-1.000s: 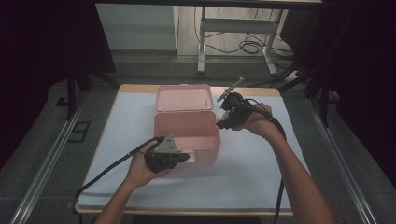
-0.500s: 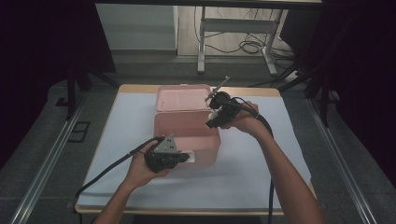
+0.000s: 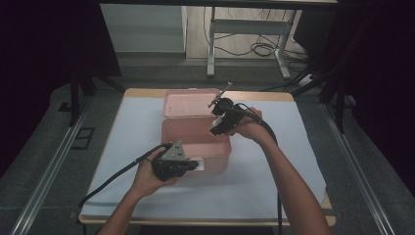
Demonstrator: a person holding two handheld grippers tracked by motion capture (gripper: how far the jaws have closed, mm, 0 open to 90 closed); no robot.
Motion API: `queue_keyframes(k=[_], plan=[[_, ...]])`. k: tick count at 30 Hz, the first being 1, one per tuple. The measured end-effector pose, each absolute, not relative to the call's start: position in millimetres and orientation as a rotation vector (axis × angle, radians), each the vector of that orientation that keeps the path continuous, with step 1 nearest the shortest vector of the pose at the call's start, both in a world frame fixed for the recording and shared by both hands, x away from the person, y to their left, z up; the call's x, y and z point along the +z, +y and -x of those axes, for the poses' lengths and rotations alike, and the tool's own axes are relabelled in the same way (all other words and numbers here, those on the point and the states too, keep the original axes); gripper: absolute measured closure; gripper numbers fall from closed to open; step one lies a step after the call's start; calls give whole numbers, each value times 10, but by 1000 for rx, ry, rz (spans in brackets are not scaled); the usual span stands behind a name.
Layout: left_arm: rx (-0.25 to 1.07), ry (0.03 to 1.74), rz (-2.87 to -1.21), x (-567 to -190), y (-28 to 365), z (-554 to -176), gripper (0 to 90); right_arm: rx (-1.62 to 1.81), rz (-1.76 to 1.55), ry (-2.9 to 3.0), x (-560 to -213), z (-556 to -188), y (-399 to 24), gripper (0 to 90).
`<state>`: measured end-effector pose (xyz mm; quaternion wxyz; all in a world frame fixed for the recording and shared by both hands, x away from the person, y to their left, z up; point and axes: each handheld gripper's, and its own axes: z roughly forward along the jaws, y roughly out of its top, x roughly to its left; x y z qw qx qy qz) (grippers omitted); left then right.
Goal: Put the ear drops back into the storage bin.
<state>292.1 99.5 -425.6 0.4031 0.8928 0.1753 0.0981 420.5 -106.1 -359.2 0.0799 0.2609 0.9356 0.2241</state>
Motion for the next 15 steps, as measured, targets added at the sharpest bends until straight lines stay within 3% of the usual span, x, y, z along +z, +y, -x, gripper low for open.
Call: queue_keyframes(k=[15], plan=[[248,438,-2255,-4256,997,-2922,900,583,-748,2833,-3839,-4340,-895,597]])
